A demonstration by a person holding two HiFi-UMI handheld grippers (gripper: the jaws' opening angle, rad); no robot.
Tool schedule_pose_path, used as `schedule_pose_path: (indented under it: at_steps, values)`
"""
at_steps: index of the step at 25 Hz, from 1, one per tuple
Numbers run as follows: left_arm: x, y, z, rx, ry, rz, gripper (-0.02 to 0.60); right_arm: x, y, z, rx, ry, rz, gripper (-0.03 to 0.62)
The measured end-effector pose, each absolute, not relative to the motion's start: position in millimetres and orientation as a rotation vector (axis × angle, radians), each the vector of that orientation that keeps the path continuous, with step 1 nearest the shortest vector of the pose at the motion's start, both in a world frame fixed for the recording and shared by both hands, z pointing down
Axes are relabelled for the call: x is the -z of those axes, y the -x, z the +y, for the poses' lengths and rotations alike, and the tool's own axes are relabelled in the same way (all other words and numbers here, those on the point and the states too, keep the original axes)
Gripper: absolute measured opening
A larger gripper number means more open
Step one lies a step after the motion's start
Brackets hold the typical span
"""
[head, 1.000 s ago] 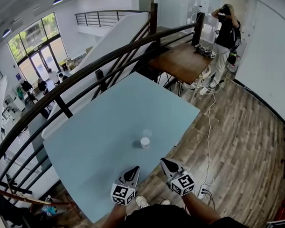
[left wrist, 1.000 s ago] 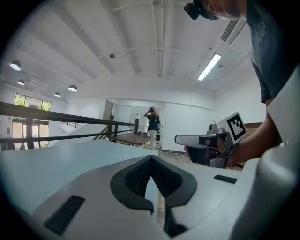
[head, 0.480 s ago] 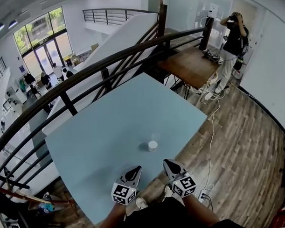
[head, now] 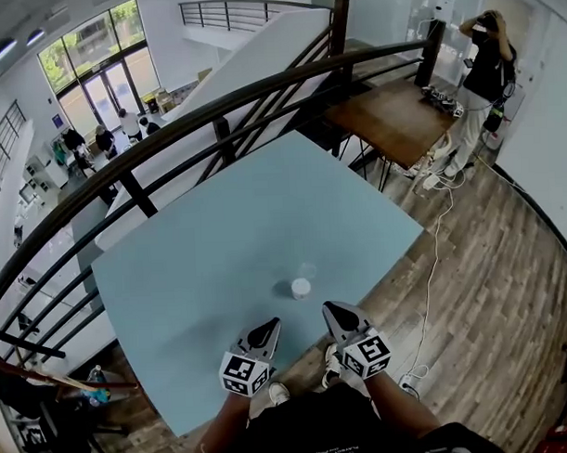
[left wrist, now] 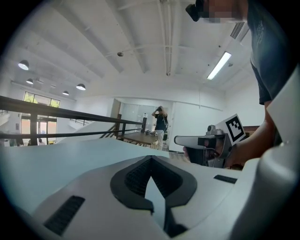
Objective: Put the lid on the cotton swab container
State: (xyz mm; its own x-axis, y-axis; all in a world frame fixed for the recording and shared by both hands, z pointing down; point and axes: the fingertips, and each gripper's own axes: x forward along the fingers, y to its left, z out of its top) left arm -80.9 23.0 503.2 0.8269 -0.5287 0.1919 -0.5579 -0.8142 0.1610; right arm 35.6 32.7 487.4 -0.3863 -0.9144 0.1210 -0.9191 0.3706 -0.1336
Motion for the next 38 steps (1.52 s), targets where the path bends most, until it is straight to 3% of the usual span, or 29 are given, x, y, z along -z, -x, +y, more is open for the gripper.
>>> schedule_pose_path:
  at_steps: [21,38]
  values:
    - [-521,-3,-39,-0.342,-2.636,-1.182,0.012,-508,-104,-65,-0.318,-1.368,-2.785,0.018]
    - [-538,2,-64,-0.288,-2.647,-1.125,0.012,-521,-66,-84,-0.367,-1.292,-2.732,0.018]
